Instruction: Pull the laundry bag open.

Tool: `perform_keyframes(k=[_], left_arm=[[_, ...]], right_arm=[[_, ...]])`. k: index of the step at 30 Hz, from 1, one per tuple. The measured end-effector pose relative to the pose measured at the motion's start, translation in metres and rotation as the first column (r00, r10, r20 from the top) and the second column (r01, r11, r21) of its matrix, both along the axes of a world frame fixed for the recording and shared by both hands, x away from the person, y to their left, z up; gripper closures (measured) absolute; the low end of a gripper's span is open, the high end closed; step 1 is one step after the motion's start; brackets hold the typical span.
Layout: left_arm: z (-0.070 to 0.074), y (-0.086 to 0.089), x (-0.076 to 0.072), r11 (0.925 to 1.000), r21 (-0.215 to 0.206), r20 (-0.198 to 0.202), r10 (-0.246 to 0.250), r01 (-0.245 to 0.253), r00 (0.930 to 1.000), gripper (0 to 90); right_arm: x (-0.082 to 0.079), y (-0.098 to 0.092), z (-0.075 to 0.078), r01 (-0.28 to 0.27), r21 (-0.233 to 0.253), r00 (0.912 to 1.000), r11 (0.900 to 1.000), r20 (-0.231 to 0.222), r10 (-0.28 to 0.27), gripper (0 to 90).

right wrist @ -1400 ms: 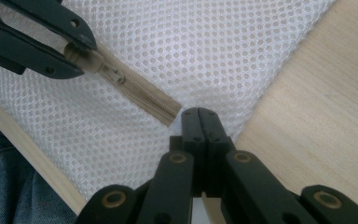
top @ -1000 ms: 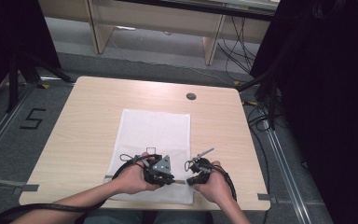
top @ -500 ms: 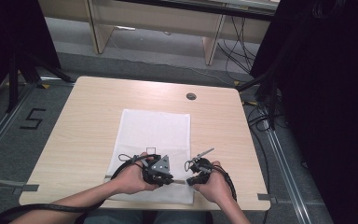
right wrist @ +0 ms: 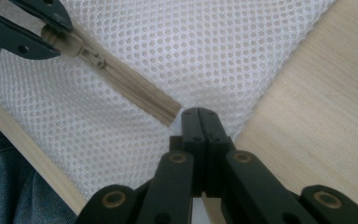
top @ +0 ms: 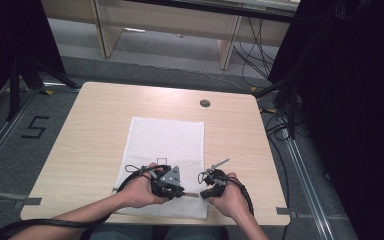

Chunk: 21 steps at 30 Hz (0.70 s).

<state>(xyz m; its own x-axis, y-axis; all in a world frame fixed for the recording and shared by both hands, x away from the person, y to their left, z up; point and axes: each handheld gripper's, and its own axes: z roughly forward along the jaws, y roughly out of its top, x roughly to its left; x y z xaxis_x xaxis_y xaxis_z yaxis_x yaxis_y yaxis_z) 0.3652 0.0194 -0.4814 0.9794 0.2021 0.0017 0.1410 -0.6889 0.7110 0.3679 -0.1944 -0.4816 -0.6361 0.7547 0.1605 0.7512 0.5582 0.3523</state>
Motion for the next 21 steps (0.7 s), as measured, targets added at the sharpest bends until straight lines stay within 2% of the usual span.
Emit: perform_keyframes(k=[4, 10, 12, 16, 21], left_arm=[[0.0004, 0.0002, 0.0002, 1.0, 0.007, 0.006, -0.005, 0.005, 1.0, 81.7], [0.0011, 0.0011, 0.0, 1.0, 0.003, 0.004, -0.005, 0.005, 1.0, 81.7], [0.0019, 0.0022, 0.0008, 0.9999, 0.008, 0.014, -0.013, 0.013, 0.9998, 81.7], [0.0015, 0.0028, -0.0007, 1.0, 0.003, 0.005, 0.003, -0.003, 1.0, 81.7], [0.0017, 0.0028, -0.0009, 1.0, 0.003, 0.006, 0.0, 0.0, 1.0, 81.7]], right_arm=[[-0.0007, 0.0007, -0.0002, 0.015, 0.006, 0.9998, 1.0, -0.011, -0.015, 90.0], [0.0001, -0.0003, -0.0001, 0.001, 0.002, 1.0, 1.0, -0.001, -0.001, 90.0], [0.0001, -0.0002, 0.0, 0.001, 0.001, 1.0, 1.0, -0.002, -0.001, 90.0], [-0.0005, 0.0001, 0.0006, 0.012, 0.002, 0.9998, 1.0, -0.016, -0.011, 90.0], [0.0008, -0.0009, -0.0005, -0.009, 0.004, 0.9999, 1.0, 0.004, 0.009, 90.0]])
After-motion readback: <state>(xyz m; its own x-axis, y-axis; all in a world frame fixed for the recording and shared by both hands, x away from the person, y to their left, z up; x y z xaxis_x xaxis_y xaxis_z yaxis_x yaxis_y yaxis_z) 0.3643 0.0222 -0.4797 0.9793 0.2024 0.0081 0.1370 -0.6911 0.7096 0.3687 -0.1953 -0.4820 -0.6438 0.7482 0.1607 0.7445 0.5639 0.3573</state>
